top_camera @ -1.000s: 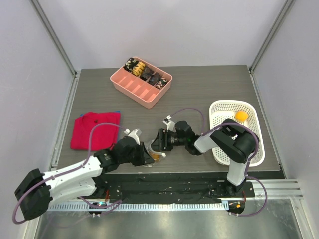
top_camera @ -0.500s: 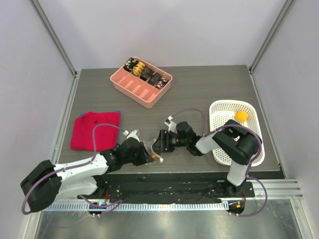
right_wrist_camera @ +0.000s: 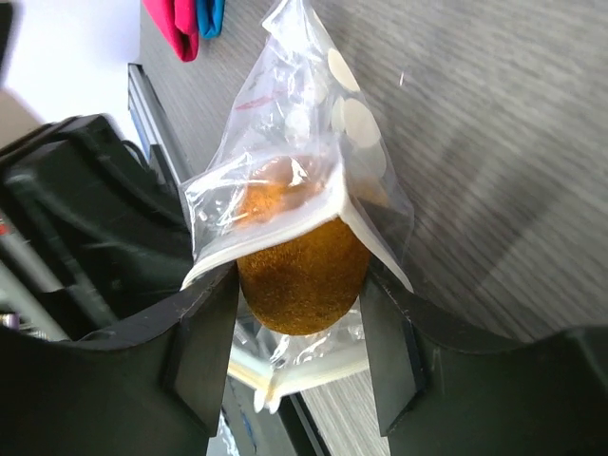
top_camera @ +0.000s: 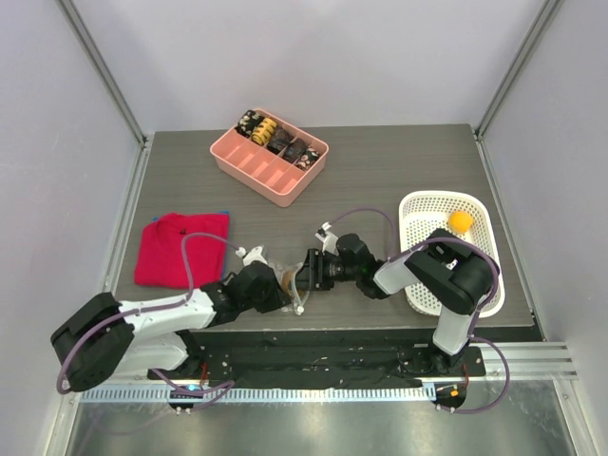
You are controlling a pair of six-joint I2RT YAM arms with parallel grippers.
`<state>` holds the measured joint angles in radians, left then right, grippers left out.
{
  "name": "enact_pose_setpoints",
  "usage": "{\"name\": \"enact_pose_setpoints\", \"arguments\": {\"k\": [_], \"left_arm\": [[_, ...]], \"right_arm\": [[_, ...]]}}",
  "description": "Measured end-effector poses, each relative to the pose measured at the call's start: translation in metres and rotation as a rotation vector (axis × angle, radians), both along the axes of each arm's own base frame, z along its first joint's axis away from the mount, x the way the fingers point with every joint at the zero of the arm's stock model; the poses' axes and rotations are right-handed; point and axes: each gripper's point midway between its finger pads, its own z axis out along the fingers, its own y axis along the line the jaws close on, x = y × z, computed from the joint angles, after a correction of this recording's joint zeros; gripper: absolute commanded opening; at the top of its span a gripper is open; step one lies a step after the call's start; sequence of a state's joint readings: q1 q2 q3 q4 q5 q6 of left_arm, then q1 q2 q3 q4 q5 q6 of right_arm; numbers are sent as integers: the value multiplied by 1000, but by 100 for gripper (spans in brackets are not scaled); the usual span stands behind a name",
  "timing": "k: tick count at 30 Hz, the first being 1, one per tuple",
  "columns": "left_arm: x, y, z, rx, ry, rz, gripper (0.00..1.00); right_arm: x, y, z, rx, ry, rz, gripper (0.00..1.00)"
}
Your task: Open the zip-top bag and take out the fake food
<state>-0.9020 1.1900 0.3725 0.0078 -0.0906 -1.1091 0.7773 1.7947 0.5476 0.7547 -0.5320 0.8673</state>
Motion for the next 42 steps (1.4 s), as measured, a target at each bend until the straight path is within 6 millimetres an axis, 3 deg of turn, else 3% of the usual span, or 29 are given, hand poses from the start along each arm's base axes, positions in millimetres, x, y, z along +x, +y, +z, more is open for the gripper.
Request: {"name": "enact_pose_setpoints", "arguments": {"k": [6,12,17,20,22,25,27,31,34,37,39,42], "left_arm": [[-1,16,28,-6,-74,11,19],[12,41,44,38,-135,84,18],[28,50,28,118,-106,120,12],[35,39,8,159,-62,85,10],[38,31,-5,168,-41,66,8],[53,12,-7,128,-60,50,5],[60,6,-6,100,-78,61,2],[63,5,-6,64,-86,95,1],[64,5,-6,54,-80,117,0],[64,5,-7,47,-74,139,0],[66,3,-7,37,-74,148,0],[70,-1,-8,20,-78,152,3]], "right_arm": [[9,6,4,-17,-32,-4,68],[12,7,5,-25,-48,1,70],[12,8,5,-24,-52,2,70],[12,8,5,-24,-52,2,68],[12,8,5,-24,-52,2,61],[14,7,0,-35,-51,-2,47],[21,3,-1,-44,-51,-23,27],[26,-2,0,-102,-57,-49,6],[28,-17,0,-224,-69,-92,1],[36,-55,4,-442,-99,-199,1],[46,-88,18,-581,-137,-299,2],[63,-137,54,-717,-198,-464,2]]}}
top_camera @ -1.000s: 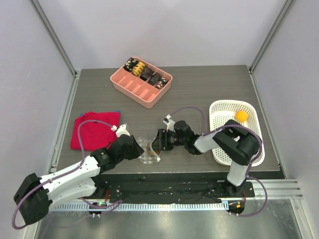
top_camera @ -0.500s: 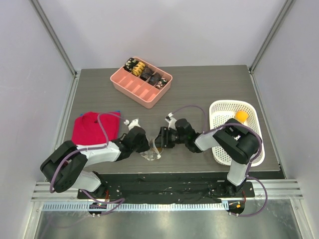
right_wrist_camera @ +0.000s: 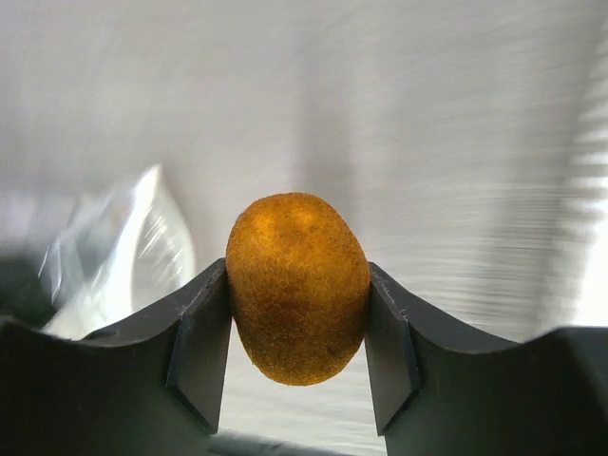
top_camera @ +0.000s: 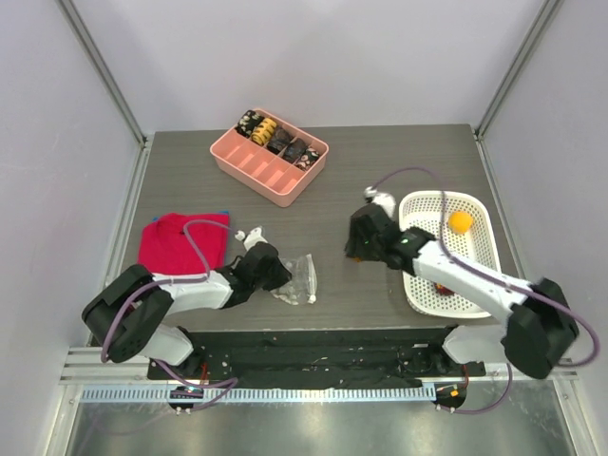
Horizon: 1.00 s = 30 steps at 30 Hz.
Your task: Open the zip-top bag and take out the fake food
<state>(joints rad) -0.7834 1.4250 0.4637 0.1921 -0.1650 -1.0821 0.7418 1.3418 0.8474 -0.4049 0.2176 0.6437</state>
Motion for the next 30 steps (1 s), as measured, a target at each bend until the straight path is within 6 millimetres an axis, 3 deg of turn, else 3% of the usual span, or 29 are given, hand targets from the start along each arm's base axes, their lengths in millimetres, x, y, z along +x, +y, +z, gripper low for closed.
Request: {"name": "enact_pose_setpoints", "arguments": {"k": [3,4,7,8,10,15,16,18,19,26,28,30], "left_arm": [[0,-3,2,1,-6,-16,23],[-2,-3,4,9,-7,-27,34],[-17,2,12,70,-9,-87,52],[-22,6,16,88,-11,-103,55],[-29,12,32,107,-33,-128,58],[-28,23,85,106,-129,-137,60],[-30,27,94,104,-147,-140,61],[-33,31,102,100,-163,-146,62],[-36,34,105,99,-168,-149,63],[-46,44,122,73,-203,-160,77],[-48,44,124,70,-205,-168,81],[-50,44,128,57,-213,-175,82]], "right_arm": [[24,-75,44,-63,-101,-229,4],[29,-101,52,-77,-122,-306,9],[32,-189,67,-146,-154,-576,18],[29,-207,66,-169,-149,-630,19],[22,-225,57,-202,-114,-680,22],[9,-246,22,-260,10,-741,32],[7,-248,16,-268,29,-748,57],[3,-252,10,-278,52,-757,88],[3,-251,9,-272,55,-763,99],[4,-243,14,-252,36,-713,100],[6,-232,24,-234,-7,-673,100],[7,-207,39,-196,-69,-588,100]]}}
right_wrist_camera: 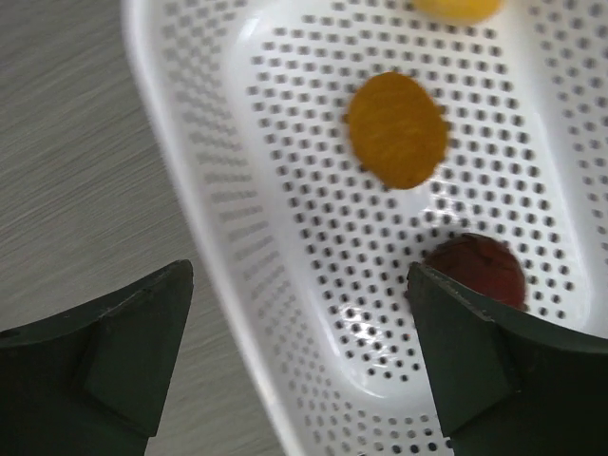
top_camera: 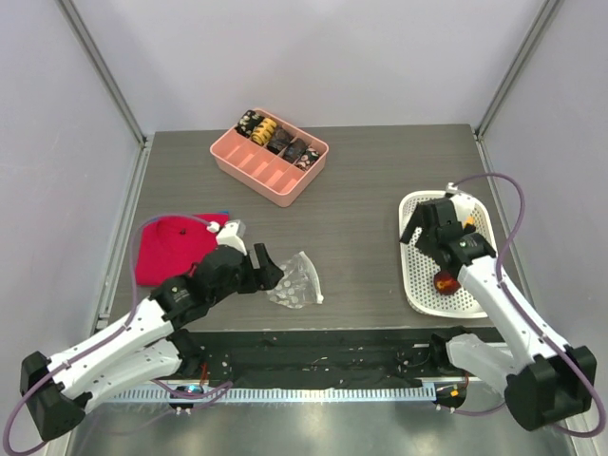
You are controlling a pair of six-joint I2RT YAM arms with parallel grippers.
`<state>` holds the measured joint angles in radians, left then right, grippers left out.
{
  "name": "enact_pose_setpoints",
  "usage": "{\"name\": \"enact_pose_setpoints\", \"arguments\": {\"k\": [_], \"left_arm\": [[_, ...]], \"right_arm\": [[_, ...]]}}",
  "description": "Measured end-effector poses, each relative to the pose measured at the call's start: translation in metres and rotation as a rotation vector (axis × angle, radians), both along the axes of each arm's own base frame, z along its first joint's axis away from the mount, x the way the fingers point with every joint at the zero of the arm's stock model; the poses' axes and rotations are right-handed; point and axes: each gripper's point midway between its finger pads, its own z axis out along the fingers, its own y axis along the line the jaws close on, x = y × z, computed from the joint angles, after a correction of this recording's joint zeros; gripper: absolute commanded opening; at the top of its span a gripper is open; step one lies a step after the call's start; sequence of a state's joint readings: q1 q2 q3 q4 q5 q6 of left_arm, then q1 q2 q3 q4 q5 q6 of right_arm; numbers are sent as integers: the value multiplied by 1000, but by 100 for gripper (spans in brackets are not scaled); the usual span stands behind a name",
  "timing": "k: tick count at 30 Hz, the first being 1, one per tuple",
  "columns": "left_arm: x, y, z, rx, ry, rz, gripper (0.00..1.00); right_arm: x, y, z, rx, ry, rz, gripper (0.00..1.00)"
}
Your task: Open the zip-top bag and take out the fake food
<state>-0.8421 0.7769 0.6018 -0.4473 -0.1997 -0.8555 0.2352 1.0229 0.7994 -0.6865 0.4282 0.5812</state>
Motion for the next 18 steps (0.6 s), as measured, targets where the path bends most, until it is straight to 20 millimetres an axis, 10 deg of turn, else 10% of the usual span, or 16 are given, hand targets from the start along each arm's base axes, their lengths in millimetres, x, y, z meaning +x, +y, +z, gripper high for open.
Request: {"name": "enact_pose_setpoints", "arguments": {"k": [9,18], "left_arm": [[-5,8,69,-216,-201,3,91],[-14,32,112,-386,-378,57,93]], "right_arm": [[-8,104,40,190,-162,323,100],[-19,124,51,274,-258,414,100]]}}
